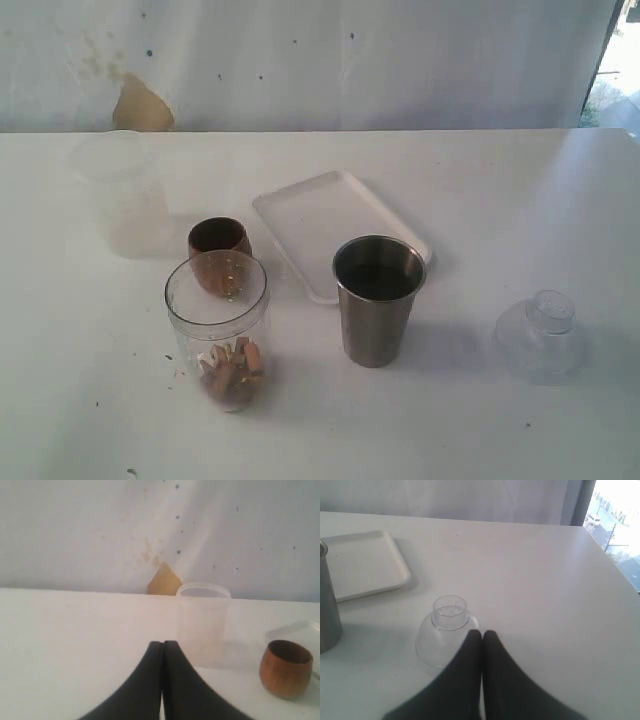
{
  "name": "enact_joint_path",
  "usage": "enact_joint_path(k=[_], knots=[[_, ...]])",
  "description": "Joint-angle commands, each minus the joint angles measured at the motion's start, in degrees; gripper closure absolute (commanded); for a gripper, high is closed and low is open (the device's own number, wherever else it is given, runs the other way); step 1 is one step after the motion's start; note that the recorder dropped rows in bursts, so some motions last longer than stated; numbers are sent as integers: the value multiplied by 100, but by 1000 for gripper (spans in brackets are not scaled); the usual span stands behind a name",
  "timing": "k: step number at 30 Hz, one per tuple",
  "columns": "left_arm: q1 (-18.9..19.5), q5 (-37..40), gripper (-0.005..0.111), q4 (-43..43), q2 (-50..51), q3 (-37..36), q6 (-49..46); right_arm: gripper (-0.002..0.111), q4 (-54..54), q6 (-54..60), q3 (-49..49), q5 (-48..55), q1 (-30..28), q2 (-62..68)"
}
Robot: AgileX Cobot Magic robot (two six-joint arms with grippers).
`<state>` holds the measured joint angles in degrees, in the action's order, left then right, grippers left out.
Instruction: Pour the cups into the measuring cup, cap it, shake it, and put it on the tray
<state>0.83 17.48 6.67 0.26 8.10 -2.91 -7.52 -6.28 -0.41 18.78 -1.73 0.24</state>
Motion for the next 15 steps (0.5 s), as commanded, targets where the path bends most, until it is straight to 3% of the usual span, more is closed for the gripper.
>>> enact_joint_path(k=[1, 6, 15], knots=[[128, 13, 107, -602, -26, -411, 772, 108, 10, 1, 41, -60, 3, -24], [128, -158, 107, -764, -26, -806, 736, 108, 10, 1, 41, -60, 3, -24], [131, -435, 107, -725, -26, -810, 359, 108, 10, 1, 41, -60, 3, -24]])
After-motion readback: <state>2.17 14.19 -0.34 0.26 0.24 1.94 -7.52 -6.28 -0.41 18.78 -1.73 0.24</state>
